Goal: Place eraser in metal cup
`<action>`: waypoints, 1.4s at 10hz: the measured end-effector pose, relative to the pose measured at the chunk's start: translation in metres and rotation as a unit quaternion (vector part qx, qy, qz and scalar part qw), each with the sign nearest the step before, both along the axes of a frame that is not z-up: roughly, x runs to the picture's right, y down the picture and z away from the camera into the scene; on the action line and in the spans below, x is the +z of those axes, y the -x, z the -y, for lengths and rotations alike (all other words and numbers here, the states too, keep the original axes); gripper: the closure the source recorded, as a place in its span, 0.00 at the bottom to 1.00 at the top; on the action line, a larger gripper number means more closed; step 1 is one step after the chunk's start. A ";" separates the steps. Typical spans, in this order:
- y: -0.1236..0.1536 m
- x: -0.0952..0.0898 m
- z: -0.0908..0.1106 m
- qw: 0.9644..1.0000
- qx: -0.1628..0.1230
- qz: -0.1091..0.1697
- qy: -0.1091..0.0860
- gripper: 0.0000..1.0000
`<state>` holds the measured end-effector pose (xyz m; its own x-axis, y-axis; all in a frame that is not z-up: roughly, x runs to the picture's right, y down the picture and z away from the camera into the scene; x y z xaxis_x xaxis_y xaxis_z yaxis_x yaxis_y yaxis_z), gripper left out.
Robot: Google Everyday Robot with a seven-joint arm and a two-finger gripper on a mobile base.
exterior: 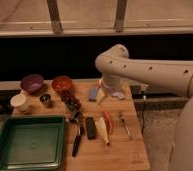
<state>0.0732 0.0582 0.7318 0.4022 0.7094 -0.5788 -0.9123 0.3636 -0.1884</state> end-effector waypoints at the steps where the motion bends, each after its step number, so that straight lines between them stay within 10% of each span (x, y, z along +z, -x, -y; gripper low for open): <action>1: 0.010 0.000 -0.006 1.000 -0.007 0.005 0.007 0.20; 9: 0.097 0.010 -0.061 0.995 -0.042 0.080 0.040 0.20; 14: 0.093 0.010 -0.061 0.995 -0.041 0.077 0.041 0.20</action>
<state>-0.0201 0.1188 0.7420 0.5443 0.6244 -0.5602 -0.8388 0.4127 -0.3550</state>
